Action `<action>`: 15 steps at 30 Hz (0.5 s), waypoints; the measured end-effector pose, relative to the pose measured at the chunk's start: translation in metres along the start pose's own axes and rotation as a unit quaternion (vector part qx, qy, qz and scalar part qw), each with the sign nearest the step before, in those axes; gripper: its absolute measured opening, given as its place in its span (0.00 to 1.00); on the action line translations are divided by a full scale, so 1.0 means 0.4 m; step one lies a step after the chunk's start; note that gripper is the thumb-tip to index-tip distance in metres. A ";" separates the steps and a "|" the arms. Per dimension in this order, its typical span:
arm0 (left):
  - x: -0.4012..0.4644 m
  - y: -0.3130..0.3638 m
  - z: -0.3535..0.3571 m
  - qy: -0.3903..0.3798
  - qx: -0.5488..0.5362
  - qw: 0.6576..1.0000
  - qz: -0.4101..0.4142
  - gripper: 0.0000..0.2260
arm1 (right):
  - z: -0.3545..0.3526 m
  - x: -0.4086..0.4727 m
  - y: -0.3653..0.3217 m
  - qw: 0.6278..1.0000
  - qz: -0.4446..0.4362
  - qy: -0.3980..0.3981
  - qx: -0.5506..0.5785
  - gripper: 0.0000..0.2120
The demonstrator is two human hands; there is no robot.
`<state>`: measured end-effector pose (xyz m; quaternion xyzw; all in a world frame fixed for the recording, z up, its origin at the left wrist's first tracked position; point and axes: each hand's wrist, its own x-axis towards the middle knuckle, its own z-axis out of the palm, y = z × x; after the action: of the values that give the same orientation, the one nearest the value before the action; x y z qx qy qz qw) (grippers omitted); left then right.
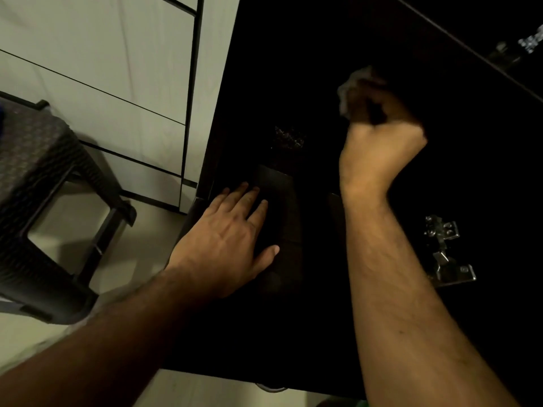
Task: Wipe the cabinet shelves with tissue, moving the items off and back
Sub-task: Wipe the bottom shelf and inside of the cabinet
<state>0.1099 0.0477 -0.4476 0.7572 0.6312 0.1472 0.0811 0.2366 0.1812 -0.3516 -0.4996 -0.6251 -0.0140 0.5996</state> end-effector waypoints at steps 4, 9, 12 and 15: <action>0.001 0.004 -0.005 -0.013 -0.001 1.000 -0.010 0.35 | 0.007 -0.101 0.036 0.987 0.031 -0.118 -0.109 0.04; 0.001 0.004 -0.006 -0.017 0.000 1.000 -0.016 0.35 | 0.016 -0.172 0.078 0.927 0.124 -0.251 -0.248 0.03; 0.000 0.000 -0.012 0.006 -0.019 1.000 0.012 0.33 | 0.013 -0.167 0.070 0.932 0.170 -0.240 -0.211 0.03; -0.046 -0.014 -0.036 0.080 -0.045 0.995 0.028 0.28 | 0.010 -0.107 0.041 0.963 0.215 -0.152 -0.066 0.04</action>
<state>0.0971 0.0297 -0.4381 0.7560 0.6069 0.2377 0.0606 0.2349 0.1660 -0.3952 -0.6567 -0.5843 0.1502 0.4525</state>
